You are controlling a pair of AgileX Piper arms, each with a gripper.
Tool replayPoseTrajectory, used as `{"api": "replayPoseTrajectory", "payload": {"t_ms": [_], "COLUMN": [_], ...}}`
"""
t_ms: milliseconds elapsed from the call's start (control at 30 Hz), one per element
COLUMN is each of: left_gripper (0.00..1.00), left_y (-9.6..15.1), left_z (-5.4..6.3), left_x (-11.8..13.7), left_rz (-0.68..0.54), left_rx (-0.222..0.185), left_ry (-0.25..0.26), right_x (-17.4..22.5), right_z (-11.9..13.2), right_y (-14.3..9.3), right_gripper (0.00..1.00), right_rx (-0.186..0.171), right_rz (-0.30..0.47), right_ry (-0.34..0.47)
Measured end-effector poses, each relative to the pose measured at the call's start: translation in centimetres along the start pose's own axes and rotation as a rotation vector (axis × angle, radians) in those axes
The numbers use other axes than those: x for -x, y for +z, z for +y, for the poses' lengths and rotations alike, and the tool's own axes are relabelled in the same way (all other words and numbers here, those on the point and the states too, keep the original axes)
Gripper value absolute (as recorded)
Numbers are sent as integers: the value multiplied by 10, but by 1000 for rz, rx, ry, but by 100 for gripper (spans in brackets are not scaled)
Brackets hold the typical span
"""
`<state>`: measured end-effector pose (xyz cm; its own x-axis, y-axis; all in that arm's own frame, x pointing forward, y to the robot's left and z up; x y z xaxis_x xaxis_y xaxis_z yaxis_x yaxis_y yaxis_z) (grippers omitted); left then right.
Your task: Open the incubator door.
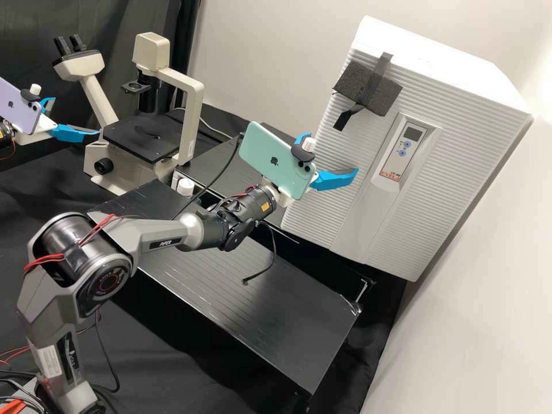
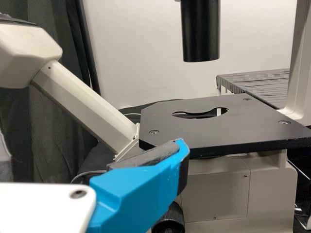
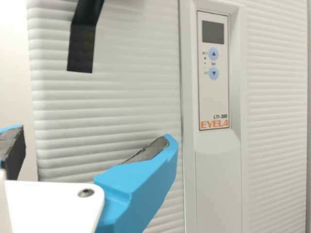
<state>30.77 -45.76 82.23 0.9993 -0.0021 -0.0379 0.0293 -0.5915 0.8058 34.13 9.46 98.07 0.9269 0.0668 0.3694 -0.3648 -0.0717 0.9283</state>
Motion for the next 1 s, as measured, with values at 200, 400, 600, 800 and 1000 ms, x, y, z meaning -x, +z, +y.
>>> {"api": "replayPoseTrajectory", "payload": {"t_ms": [200,400,600,800,1000], "left_gripper": [100,100,100,100,100], "left_y": [0,0,0,0,0], "left_z": [0,0,0,0,0], "left_x": [0,0,0,0,0], "left_rz": [0,0,0,0,0], "left_rx": [0,0,0,0,0], "left_ry": [0,0,0,0,0], "right_x": [-1,-1,-1,-1,-1], "right_z": [0,0,0,0,0], "right_y": [1,1,1,1,1], "right_gripper": [0,0,0,0,0], "right_rx": [-1,5,13,13,13], "right_rz": [-3,-3,-3,-3,-3], "right_ry": [1,1,1,1,1]}}
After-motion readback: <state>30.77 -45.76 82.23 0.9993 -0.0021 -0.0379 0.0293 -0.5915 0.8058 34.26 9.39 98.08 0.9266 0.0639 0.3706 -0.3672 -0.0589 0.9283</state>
